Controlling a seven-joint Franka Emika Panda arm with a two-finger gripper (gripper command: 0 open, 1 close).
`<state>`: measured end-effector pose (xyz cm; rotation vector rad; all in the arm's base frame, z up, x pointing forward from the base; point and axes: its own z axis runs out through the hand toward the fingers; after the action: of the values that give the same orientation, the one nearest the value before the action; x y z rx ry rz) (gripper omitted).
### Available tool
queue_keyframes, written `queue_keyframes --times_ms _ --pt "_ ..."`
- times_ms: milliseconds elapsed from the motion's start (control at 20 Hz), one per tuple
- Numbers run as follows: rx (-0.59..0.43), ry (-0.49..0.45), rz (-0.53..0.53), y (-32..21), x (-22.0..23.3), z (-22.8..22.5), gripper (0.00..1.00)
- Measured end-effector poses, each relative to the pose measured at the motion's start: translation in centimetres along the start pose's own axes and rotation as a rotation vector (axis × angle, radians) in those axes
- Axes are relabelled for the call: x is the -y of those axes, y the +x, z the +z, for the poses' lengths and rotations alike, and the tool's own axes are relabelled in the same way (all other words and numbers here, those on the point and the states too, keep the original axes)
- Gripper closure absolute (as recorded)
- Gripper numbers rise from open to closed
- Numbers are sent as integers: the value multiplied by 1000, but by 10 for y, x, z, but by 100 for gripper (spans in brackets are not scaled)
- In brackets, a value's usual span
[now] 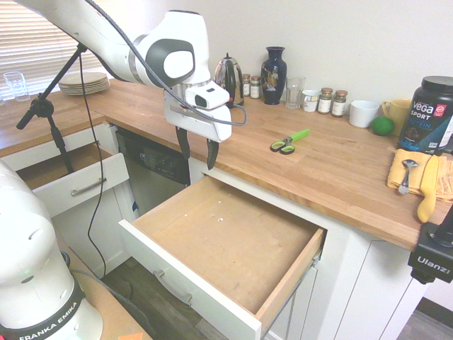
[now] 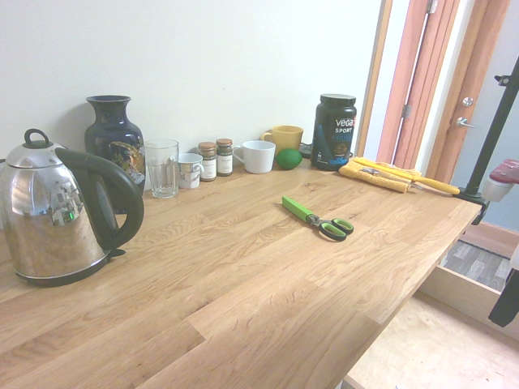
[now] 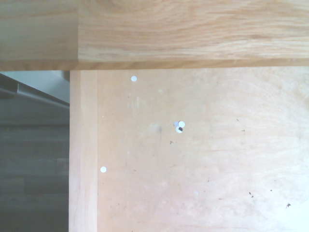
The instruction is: Put scissor in the drawer
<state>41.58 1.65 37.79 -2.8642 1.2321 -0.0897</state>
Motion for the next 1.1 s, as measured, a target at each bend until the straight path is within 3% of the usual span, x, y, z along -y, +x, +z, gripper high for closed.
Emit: queue_keyframes --times_ms 500,1100 --pt "3 -1 35 36 11 1 0" --pt "-11 0 -30 165 73 15 0"
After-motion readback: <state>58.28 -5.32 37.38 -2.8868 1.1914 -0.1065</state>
